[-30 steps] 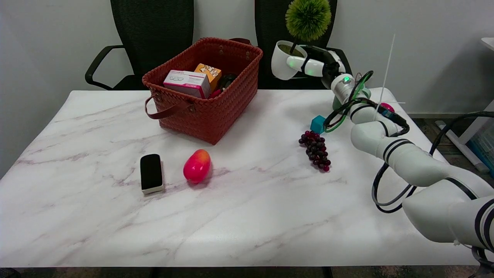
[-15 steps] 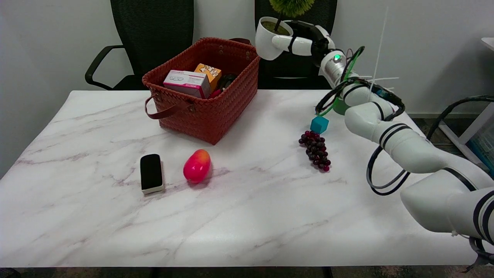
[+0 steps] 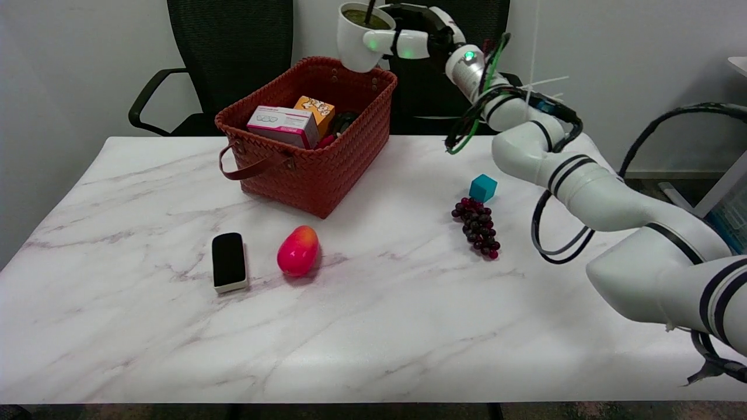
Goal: Place the potted plant into the brown storage basket.
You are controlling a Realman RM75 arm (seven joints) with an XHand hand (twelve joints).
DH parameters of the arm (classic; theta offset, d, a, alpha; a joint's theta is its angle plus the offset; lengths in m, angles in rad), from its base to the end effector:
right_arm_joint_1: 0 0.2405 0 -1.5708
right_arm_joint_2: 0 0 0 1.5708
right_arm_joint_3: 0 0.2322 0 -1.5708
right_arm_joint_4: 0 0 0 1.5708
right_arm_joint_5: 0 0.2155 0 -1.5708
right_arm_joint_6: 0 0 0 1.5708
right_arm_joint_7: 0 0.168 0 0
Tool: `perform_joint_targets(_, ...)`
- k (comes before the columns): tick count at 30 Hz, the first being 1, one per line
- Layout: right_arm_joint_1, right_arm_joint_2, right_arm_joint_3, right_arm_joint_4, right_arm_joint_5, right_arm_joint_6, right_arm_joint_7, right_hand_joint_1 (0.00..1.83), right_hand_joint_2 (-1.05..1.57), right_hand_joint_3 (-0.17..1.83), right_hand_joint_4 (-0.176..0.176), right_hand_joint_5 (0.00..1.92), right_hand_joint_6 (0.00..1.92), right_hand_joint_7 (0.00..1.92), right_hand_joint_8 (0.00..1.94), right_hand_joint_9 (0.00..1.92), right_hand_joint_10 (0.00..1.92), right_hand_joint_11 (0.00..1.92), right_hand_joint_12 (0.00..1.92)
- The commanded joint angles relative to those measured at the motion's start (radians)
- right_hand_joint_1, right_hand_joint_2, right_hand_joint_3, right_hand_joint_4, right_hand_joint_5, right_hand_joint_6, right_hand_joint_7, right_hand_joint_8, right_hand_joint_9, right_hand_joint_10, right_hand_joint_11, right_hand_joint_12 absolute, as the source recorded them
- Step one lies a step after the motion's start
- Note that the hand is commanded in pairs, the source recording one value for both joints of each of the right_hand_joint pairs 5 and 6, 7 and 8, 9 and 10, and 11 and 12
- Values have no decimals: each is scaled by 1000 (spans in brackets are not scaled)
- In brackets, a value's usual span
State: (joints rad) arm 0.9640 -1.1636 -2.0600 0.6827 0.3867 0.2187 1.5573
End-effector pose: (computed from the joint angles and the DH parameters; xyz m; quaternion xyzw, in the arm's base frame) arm -0.0921 -0.5552 0.3372 0.6041 -0.3789 0.4814 0.5096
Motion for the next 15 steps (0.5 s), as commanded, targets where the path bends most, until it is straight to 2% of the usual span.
perform_joint_targets(1,160,-120,-201,-68,-8,-75,5,1250,1158,565,0,805,805,1082,1082,999,999,822,822)
perform_joint_targets(9,165,-174,-257,-148,-8,-66,8,1270,1074,570,0,775,775,1057,1057,967,967,759,759)
perform_joint_targets(15,137,-178,-279,-151,-10,-62,19,1276,1038,576,0,765,765,1048,1048,955,955,744,744)
